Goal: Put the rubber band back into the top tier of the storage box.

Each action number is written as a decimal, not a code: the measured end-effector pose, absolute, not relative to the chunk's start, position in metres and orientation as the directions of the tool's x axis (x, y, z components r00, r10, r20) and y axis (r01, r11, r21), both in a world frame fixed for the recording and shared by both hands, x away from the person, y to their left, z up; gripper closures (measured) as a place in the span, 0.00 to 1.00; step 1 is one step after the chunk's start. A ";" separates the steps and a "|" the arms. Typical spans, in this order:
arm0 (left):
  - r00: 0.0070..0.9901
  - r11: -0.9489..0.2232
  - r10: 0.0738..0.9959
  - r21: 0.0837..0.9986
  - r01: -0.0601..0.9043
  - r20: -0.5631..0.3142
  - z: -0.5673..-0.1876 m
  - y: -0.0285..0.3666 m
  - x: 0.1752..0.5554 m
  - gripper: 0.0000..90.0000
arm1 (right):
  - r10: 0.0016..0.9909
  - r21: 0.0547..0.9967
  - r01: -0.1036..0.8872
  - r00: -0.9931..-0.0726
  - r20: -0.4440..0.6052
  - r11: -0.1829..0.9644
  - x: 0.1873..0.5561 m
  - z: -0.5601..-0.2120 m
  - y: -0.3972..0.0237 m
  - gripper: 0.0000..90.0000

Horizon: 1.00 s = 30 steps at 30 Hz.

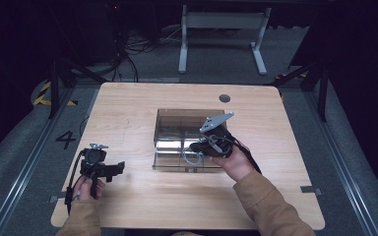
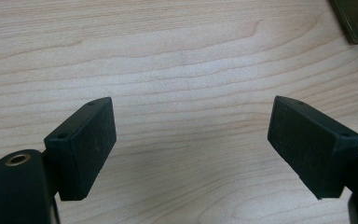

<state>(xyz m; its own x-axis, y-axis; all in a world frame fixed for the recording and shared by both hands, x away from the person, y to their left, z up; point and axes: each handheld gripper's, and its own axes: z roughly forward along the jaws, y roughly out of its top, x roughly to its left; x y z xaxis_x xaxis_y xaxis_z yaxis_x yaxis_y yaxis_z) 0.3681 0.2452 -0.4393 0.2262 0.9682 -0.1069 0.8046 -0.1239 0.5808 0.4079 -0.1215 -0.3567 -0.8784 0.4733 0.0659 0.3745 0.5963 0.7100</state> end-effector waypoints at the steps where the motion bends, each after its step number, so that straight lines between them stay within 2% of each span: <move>1: 0.228 -0.126 0.968 0.581 0.804 -0.105 -0.439 0.245 0.368 0.18 | 0.475 0.709 0.380 -0.877 0.071 0.595 0.408 -0.357 -0.121 0.98; 12: 0.229 -0.127 0.968 0.578 0.806 -0.107 -0.440 0.245 0.369 0.18 | 0.478 0.687 0.389 -0.876 0.069 0.614 0.413 -0.365 -0.120 0.97; 18: 0.227 -0.124 0.968 0.581 0.804 -0.108 -0.439 0.245 0.368 0.18 | 0.472 0.683 0.389 -0.878 0.074 0.618 0.413 -0.367 -0.120 0.91; 22: 0.226 -0.122 0.968 0.580 0.806 -0.111 -0.439 0.245 0.368 0.18 | 0.469 0.692 0.378 -0.881 0.065 0.615 0.411 -0.365 -0.119 0.85; 30: 0.227 -0.122 0.967 0.581 0.805 -0.113 -0.439 0.245 0.368 0.18 | 0.461 0.747 0.312 -0.888 0.009 0.587 0.404 -0.351 -0.127 0.62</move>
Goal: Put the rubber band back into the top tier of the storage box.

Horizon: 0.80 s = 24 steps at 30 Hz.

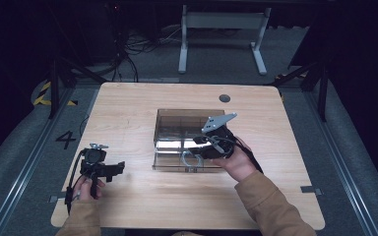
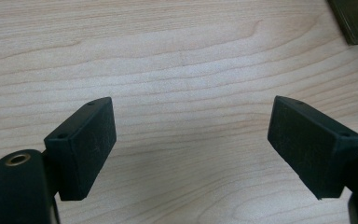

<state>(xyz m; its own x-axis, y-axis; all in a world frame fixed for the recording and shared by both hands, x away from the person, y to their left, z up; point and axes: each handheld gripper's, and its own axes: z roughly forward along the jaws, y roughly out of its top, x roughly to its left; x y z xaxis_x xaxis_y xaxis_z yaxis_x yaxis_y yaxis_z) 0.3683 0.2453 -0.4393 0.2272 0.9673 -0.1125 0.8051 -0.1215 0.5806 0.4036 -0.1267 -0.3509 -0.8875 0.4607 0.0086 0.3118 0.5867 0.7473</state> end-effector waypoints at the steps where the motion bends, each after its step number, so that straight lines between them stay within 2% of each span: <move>1: 0.227 -0.121 0.967 0.581 0.805 -0.113 -0.439 0.245 0.368 0.18 | 0.461 0.748 0.303 -0.888 -0.004 0.590 0.403 -0.349 -0.128 0.58; 5: 0.228 -0.122 0.967 0.582 0.804 -0.113 -0.439 0.245 0.369 0.18 | 0.471 0.757 0.294 -0.882 -0.021 0.583 0.399 -0.341 -0.133 0.55; 24: 0.238 -0.121 0.963 0.587 0.801 -0.126 -0.438 0.242 0.375 0.18 | 0.571 0.778 0.359 -0.821 0.000 0.516 0.390 -0.317 -0.185 0.56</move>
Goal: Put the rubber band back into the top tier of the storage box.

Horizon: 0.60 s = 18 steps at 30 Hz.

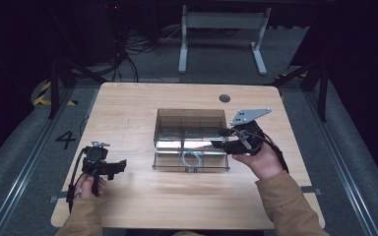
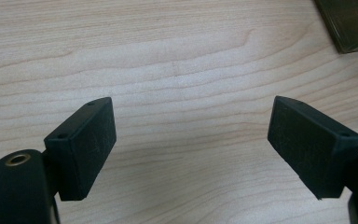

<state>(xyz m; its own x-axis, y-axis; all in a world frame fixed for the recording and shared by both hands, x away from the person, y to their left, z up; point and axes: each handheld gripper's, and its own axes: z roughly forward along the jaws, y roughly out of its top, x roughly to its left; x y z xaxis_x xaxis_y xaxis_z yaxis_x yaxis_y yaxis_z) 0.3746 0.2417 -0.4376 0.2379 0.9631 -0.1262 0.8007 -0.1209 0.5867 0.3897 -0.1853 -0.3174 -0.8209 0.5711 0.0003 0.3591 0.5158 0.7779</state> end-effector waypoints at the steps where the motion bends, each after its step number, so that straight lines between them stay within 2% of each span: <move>1: 0.241 -0.123 0.962 0.587 0.800 -0.127 -0.437 0.241 0.375 0.18 | 0.576 0.778 0.362 -0.817 -0.001 0.514 0.389 -0.317 -0.189 0.56; 18: 0.255 -0.128 0.957 0.587 0.800 -0.138 -0.437 0.239 0.380 0.18 | 0.679 0.775 0.406 -0.733 -0.041 0.485 0.385 -0.316 -0.239 0.55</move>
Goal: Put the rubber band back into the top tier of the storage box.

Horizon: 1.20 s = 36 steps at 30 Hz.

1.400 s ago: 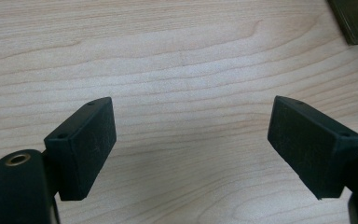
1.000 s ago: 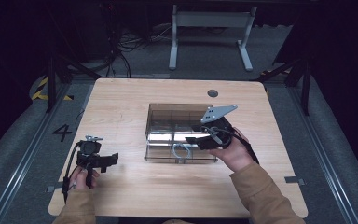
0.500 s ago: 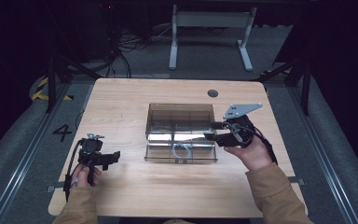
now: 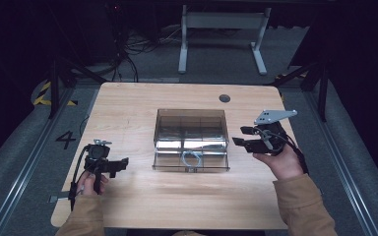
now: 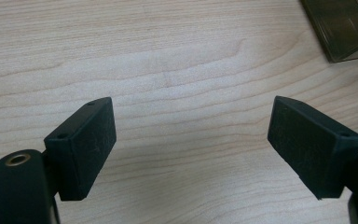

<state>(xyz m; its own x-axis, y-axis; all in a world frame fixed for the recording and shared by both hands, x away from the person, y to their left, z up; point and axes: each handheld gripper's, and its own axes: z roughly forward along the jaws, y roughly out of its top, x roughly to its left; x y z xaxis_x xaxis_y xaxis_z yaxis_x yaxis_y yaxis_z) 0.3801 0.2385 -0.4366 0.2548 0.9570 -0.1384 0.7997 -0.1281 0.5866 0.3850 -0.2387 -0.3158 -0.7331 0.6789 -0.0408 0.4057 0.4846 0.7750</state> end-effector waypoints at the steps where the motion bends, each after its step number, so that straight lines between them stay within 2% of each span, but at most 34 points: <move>1: 0.255 -0.130 0.957 0.585 0.800 -0.137 -0.436 0.239 0.380 0.18 | 0.685 0.774 0.409 -0.728 -0.042 0.482 0.386 -0.316 -0.242 0.55; 15: 0.251 -0.123 0.958 0.586 0.801 -0.142 -0.437 0.240 0.381 0.18 | 0.749 0.757 0.453 -0.659 -0.071 0.471 0.395 -0.332 -0.280 0.53; 21: 0.242 -0.116 0.960 0.585 0.803 -0.142 -0.437 0.240 0.381 0.18 | 0.768 0.753 0.479 -0.638 -0.055 0.451 0.399 -0.342 -0.293 0.50; 24: 0.238 -0.114 0.961 0.584 0.804 -0.140 -0.437 0.240 0.381 0.18 | 0.796 0.737 0.531 -0.605 -0.017 0.419 0.404 -0.353 -0.302 0.49; 36: 0.217 -0.103 0.967 0.578 0.810 -0.131 -0.438 0.241 0.383 0.18 | 0.836 0.698 0.598 -0.549 -0.002 0.394 0.407 -0.387 -0.313 0.44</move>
